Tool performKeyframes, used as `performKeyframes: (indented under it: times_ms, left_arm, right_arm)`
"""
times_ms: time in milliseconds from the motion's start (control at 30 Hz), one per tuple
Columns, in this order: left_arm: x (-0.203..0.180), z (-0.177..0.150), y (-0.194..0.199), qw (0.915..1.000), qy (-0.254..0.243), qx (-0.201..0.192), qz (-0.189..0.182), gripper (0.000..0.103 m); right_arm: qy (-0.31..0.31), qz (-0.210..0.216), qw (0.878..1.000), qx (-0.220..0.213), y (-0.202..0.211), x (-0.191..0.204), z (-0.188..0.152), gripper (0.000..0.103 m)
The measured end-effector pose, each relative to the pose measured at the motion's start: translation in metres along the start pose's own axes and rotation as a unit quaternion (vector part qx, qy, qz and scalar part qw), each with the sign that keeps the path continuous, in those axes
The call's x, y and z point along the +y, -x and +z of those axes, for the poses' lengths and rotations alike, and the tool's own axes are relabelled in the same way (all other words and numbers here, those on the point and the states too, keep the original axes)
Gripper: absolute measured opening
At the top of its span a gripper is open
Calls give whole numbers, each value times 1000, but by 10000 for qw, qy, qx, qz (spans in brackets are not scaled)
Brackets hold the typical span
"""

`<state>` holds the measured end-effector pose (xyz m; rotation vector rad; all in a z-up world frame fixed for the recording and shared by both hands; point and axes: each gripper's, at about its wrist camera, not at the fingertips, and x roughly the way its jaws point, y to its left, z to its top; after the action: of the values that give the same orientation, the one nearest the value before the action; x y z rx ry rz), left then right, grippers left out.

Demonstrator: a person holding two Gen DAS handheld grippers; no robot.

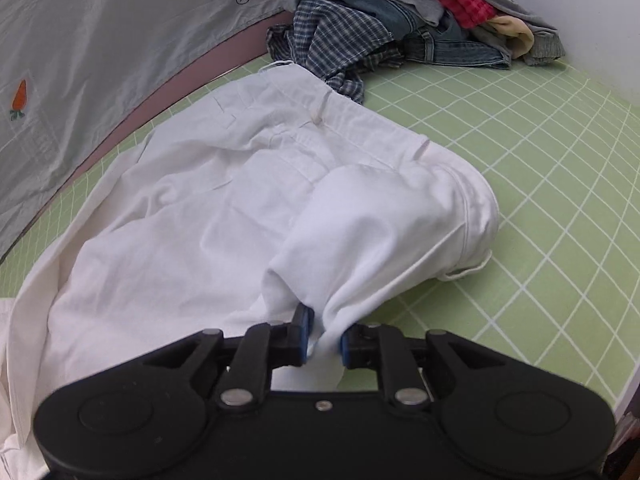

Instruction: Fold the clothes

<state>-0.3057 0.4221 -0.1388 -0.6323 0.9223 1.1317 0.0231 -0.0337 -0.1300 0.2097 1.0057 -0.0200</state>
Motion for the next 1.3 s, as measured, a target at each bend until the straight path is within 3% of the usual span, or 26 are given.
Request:
performKeyframes:
  times_ms: [33,100,200,300,400,500,567,767,833,933,1033,1067,1133,1167,1200,1300]
  left_arm:
    - [2,-2,5,10000,26,-57,-47,33]
    - [0,1,11,9997,-130,-198,-39,38]
    - [-19,2,21,9942,-933,-520,84,41]
    - [-36,4,32,9867,-1444,-740,72,42]
    - [-41,16,46,9854,-1366,-991,-243,44]
    - [-44,33,52,9823,-1367,-1201,-441,61]
    - [-53,41,47,9801,-1490,-1229,-468,61]
    - [-87,24,5,9783,-1820,-433,-890,63]
    - [-97,11,-9,9754,-2022,-218,-852,63]
    - [-102,0,-26,9782,-1980,22,-628,64]
    - [-99,-3,-32,9790,-1930,7,-660,66]
    - [-96,-2,-32,9796,-1888,16,-695,65]
    - [-88,3,-33,9824,-1679,58,-814,50]
    - [-83,6,-33,9838,-1538,95,-913,31]
    - [-78,9,-32,9860,-1407,96,-889,21]
    - [-58,18,-29,9914,-1067,55,-751,17]
  right_arm:
    - [81,-54,9999,-25,2,3,1,24]
    - [224,-107,9995,-199,9,8,1,45]
    - [361,-172,9985,-366,16,15,1,54]
    - [365,-211,9983,-399,17,21,-1,57]
    - [323,-247,9982,-433,19,25,-5,58]
    - [214,-243,9984,-467,22,27,-6,58]
    - [139,-261,9984,-474,21,26,-6,58]
    - [-25,-298,9983,-507,20,27,-7,58]
    - [-54,-298,9983,-494,21,26,-10,59]
    - [-55,-312,9985,-448,23,25,-16,59]
    - [-38,-352,9987,-366,22,23,-22,59]
    - [-46,-354,9988,-334,21,23,-23,59]
    - [-48,-356,9989,-286,18,24,-25,59]
    - [-41,-354,9990,-271,18,25,-26,59]
    - [-21,-345,9990,-271,18,27,-26,59]
    - [33,-322,9990,-293,19,31,-28,59]
